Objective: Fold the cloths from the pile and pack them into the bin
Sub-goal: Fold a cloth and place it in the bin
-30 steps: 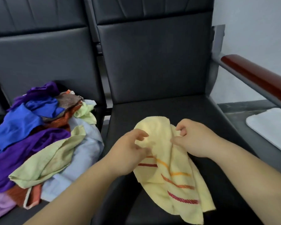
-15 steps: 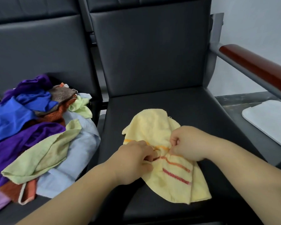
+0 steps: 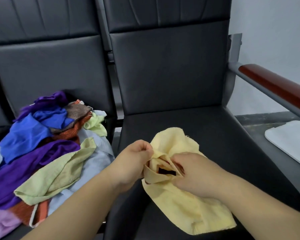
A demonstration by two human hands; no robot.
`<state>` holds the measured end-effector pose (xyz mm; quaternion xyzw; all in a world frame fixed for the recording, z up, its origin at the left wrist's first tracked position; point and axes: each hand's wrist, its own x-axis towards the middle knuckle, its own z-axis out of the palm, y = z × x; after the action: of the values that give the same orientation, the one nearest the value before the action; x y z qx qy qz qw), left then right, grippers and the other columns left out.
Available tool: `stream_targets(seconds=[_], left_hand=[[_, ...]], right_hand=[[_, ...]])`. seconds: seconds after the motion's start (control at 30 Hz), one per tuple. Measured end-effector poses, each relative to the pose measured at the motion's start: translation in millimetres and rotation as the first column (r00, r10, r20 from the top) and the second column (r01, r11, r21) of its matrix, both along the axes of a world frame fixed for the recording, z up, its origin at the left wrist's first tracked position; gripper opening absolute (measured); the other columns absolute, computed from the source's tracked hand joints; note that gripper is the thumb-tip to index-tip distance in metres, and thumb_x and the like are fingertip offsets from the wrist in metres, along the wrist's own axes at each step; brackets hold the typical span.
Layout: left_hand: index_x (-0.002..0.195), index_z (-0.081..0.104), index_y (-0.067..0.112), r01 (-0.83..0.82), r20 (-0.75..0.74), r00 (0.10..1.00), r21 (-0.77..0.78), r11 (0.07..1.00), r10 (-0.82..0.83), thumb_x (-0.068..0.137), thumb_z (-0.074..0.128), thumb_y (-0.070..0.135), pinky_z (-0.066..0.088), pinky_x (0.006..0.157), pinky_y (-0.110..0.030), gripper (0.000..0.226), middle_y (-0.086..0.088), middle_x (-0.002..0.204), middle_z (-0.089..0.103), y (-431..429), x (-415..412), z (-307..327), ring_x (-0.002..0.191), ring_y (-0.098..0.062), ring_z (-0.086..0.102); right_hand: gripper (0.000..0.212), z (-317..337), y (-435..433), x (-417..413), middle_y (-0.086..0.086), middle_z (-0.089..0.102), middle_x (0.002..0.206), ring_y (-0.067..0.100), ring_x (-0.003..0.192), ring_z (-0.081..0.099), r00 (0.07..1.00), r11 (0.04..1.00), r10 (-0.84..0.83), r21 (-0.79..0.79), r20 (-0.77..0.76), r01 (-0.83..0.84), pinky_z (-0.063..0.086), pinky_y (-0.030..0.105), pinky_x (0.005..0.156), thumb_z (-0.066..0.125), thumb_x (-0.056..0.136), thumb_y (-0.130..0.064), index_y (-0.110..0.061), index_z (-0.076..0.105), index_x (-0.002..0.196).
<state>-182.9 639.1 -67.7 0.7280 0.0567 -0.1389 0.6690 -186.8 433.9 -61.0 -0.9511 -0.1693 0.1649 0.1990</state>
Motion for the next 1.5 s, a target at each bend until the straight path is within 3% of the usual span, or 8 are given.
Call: stream_targets(seconds=[0.17,0.3,0.57,0.77,1.0,1.13,1.33,1.5], left_hand=[[0.088,0.06,0.021,0.094,0.127,0.984,0.24,0.966,-0.127,0.079,0.076,0.04,0.047,0.058,-0.035,0.027,-0.006,0.077,0.063,2.9,-5.8,14.9,0.067,-0.017,0.057],[0.082,0.059,0.026,-0.053,0.261,0.944,0.724,0.688,-0.202,0.087,0.07,0.026,0.05,0.059,-0.035,0.012,0.0,0.072,0.064,8.9,-0.2,23.6,0.062,-0.012,0.057],[0.091,0.07,0.026,-0.125,0.234,0.972,0.398,0.909,0.031,0.098,0.047,0.007,0.048,0.047,-0.022,0.03,0.0,0.085,0.067,21.7,-8.9,56.2,0.078,-0.02,0.062],[0.079,0.065,0.031,0.033,0.241,0.944,0.61,0.792,-0.225,0.08,0.07,0.042,0.05,0.062,-0.032,0.012,0.005,0.073,0.066,22.8,-10.0,56.1,0.067,-0.012,0.062],[0.096,0.068,0.011,-0.116,0.321,0.947,0.353,0.928,-0.004,0.096,0.057,0.017,0.057,0.069,-0.053,0.013,-0.018,0.094,0.066,19.6,-12.8,57.3,0.09,-0.037,0.065],[0.094,0.068,0.026,-0.111,0.204,0.974,0.041,0.993,0.1,0.085,0.056,0.022,0.054,0.064,-0.047,0.015,-0.01,0.091,0.066,14.8,-11.5,55.4,0.083,-0.032,0.063],[0.096,0.068,0.023,0.189,0.152,0.927,0.603,0.775,-0.344,0.078,0.081,0.039,0.06,0.075,-0.037,0.027,0.002,0.091,0.072,21.2,-13.5,59.6,0.082,-0.013,0.07],[0.101,0.069,0.023,0.019,0.29,0.939,0.5,0.866,-0.187,0.097,0.053,0.013,0.057,0.066,-0.04,0.019,-0.002,0.092,0.071,18.2,-12.7,53.7,0.081,-0.02,0.067]], right_hand=[[0.019,19.7,-4.4,17.7,-0.003,0.068,0.072,0.021,0.07,0.064,0.958,0.905,-0.212,0.332,-0.193,0.267,0.053,0.037,0.065,0.062,0.09,-0.026,-0.019,0.072,0.076],[0.028,39.8,-14.8,21.4,-0.002,0.079,0.094,0.023,0.096,0.075,0.904,0.655,-0.269,0.626,-0.331,0.424,0.06,0.051,0.094,0.057,0.1,-0.019,-0.031,0.081,0.094],[0.03,39.6,-27.1,27.1,0.002,0.067,0.075,0.013,0.068,0.06,0.989,0.966,-0.149,0.21,-0.023,0.15,0.045,0.029,0.062,0.075,0.089,-0.044,-0.014,0.074,0.081],[0.03,50.4,-21.7,28.1,0.007,0.066,0.08,0.03,0.071,0.06,0.929,0.591,-0.329,0.731,-0.169,0.342,0.048,0.04,0.065,0.071,0.092,-0.03,-0.001,0.066,0.097],[0.021,38.2,-19.3,19.7,0.002,0.071,0.088,0.021,0.077,0.067,0.998,0.995,-0.046,0.091,-0.049,0.051,0.051,0.032,0.066,0.074,0.088,-0.038,-0.018,0.069,0.089],[0.02,42.4,-18.9,25.7,0.013,0.073,0.096,0.027,0.081,0.07,0.977,0.891,-0.183,0.402,-0.113,0.213,0.058,0.041,0.074,0.065,0.093,-0.031,-0.012,0.072,0.094],[0.026,55.6,-19.0,22.2,-0.001,0.078,0.107,0.022,0.102,0.074,0.973,0.62,-0.129,0.75,-0.193,0.231,0.061,0.05,0.093,0.081,0.085,-0.022,-0.027,0.077,0.11],[0.039,41.0,-16.6,19.8,-0.015,0.072,0.1,0.006,0.091,0.069,0.986,0.978,0.021,0.208,-0.163,0.014,0.059,0.027,0.082,0.088,0.075,-0.036,-0.039,0.065,0.107]])
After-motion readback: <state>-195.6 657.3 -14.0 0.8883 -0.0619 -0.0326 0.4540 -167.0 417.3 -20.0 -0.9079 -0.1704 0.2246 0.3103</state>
